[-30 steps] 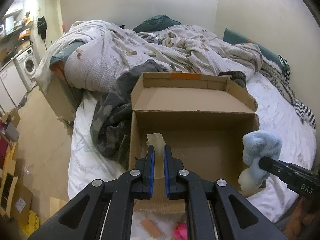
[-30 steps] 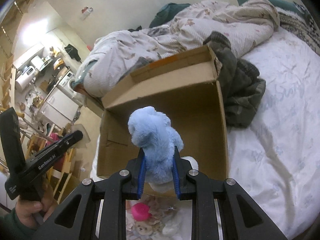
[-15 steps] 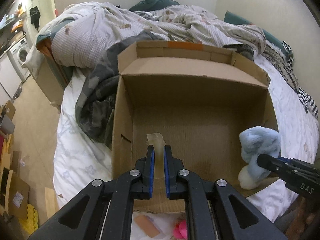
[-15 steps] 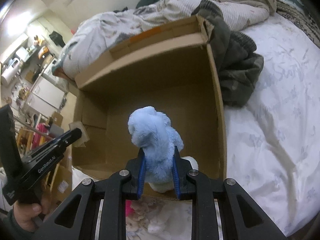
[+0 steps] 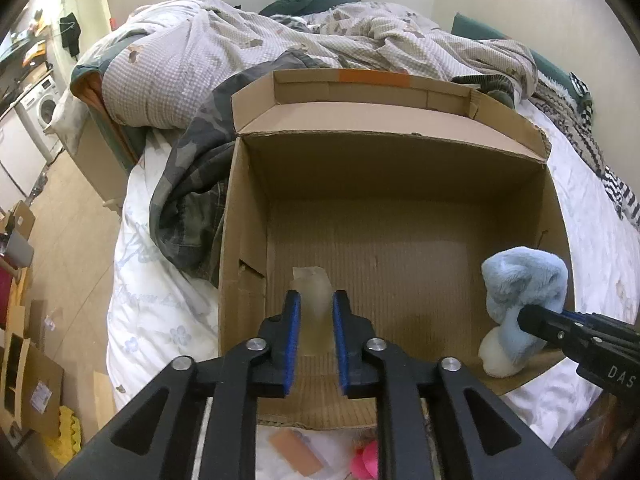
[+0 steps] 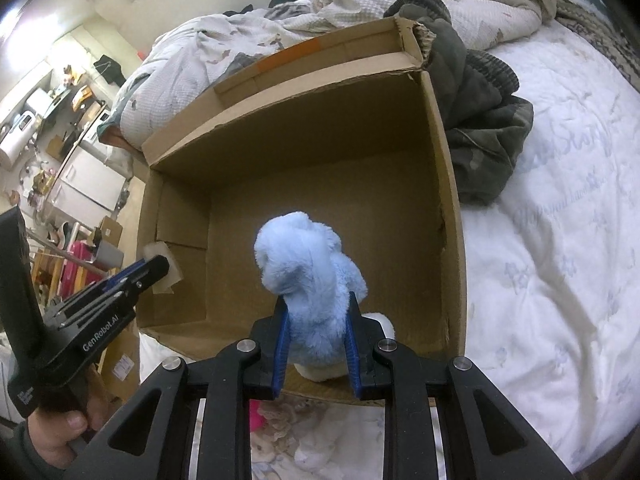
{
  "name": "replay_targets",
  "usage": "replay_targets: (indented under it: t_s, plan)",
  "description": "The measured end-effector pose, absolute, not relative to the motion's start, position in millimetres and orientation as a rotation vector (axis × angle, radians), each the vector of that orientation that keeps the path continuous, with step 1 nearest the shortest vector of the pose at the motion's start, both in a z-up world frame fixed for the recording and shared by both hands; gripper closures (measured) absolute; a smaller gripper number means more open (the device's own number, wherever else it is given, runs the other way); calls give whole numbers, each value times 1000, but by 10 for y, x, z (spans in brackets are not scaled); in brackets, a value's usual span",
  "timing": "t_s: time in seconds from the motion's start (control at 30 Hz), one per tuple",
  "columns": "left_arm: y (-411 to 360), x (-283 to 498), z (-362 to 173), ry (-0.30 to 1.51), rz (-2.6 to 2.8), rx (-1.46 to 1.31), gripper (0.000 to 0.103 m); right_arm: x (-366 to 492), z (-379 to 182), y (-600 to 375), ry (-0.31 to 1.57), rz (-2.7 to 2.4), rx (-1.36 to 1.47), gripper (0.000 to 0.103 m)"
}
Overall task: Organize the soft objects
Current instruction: 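Carry the blue plush into the cardboard box with the right gripper and open, then withdraw the right gripper from the box toward the remaining items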
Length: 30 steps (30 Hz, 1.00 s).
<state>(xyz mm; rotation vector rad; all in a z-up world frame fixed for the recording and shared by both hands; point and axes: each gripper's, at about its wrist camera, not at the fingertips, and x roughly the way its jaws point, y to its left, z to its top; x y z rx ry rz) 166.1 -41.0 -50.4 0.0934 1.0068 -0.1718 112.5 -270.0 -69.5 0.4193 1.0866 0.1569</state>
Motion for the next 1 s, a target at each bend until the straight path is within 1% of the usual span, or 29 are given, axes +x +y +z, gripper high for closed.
replay_targets:
  t_s: [0.07,0.13,0.17,0.2,0.23,0.27,0.3,0.33,0.37,0.4,0.47,1.0]
  plan:
    - [-419,1651,-495,999,-171,101,77,1137,-701,-2705,1091,156,424,78]
    - [-423,1647,-491,998,-175,104,75,1143,-709,-2704,1094,156,426,77]
    - [-427,1644,-492,1000,-176,107,72,1145,-713,-2700,1095,157,427,77]
    - [-428,1641,-491,1001,-176,109,63,1146,-716,-2699,1095,158,429,76]
    - [-426,1637,-485,998,-174,109,57,1145,-718,-2698,1096,160,431,76]
    - [-427,1629,-470,991,-169,109,45,1145,-721,-2697,1096,161,430,75]
    - [-420,1621,-453,981,-163,108,39,1146,-724,-2695,1097,162,430,71]
    - [-416,1616,-438,973,-160,106,38,1147,-728,-2696,1098,162,433,69]
    - [-410,1614,-418,967,-160,103,38,1148,-729,-2696,1098,163,437,65]
    - [-407,1613,-409,965,-160,102,38,1151,-729,-2698,1099,164,441,48]
    - [-399,1608,-398,962,-155,104,38,1141,-725,-2720,1093,166,463,27]
    - [-284,1511,-271,939,-133,91,38,1095,-621,-2722,1050,164,494,25]
